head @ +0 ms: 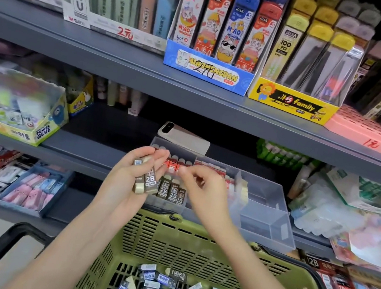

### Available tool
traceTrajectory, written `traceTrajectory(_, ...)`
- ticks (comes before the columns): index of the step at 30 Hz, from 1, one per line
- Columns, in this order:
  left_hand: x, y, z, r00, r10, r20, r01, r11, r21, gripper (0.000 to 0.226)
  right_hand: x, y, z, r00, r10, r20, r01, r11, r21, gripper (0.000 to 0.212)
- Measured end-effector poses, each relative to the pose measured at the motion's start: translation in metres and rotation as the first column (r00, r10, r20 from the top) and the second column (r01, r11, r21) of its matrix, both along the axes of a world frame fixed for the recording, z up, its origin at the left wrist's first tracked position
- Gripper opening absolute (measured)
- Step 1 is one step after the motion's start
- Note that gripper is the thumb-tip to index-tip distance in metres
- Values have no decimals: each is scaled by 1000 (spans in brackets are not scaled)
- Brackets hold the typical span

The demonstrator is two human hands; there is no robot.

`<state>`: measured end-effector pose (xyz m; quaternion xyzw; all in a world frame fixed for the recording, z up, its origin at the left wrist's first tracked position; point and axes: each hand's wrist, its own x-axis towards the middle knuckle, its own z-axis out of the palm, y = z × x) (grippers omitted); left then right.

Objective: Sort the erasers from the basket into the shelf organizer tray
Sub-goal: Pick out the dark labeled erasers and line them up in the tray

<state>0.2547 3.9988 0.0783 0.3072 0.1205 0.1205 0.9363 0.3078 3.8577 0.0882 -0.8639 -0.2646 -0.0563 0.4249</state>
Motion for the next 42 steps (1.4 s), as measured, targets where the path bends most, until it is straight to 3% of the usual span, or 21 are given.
traceTrajectory(2, -1, -4, 1, 1000, -15, 3, 15, 997, 77, 26, -14, 3, 11, 958, 148, -245, -116, 983, 141, 25)
traceTrajectory(4, -3, -11, 4, 998, -60, -3, 60, 983, 173, 32, -22, 7, 17, 895, 199, -399, -133, 974, 185, 13)
traceTrajectory(7, -6, -17, 9, 985, -171, 19, 161, 955, 251, 28, -18, 5, 26, 832, 230, -505, -88, 954, 288, 23)
traceTrajectory(9, -6, -15, 13, 969, -234, 76, 205, 940, 274, 25, -12, 0, 30, 804, 305, -511, -146, 934, 327, 33)
traceTrajectory(11, -5, -10, 15, 972, -205, 116, 172, 954, 246, 27, -3, -5, 34, 823, 296, -486, -163, 941, 297, 36)
traceTrajectory(16, -5, 6, 11, 999, 35, 36, -41, 985, 166, 19, 19, -9, 29, 968, 18, -250, -14, 1000, 19, 32)
traceTrajectory(20, -7, 11, 11, 990, 123, -65, -100, 953, 286, 22, 18, -3, 18, 995, 52, -90, -68, 982, -179, 25)
traceTrajectory(26, -6, 10, 8, 989, 116, -95, -88, 961, 261, 24, 13, 2, 14, 976, 144, 161, -73, 921, -382, 27)
traceTrajectory(31, -7, 11, 5, 991, 71, -111, -43, 970, 239, 24, 12, 3, 7, 978, 152, 139, -86, 915, -395, 27)
traceTrajectory(35, -8, 12, 5, 993, 60, -98, -45, 987, 152, 23, 18, -7, 3, 990, 12, -140, -44, 973, -226, 27)
traceTrajectory(38, -6, 10, 6, 992, 59, -116, -47, 994, 103, 25, 20, -10, 1, 980, 0, -200, -45, 973, -225, 30)
traceTrajectory(40, -6, 9, 7, 991, 61, -123, -50, 995, 89, 25, 20, -9, 0, 999, 29, -38, -40, 945, -325, 28)
traceTrajectory(42, -7, 9, 8, 992, 57, -116, -47, 995, 92, 26, 21, -8, -1, 972, 76, 224, 30, 901, -434, 24)
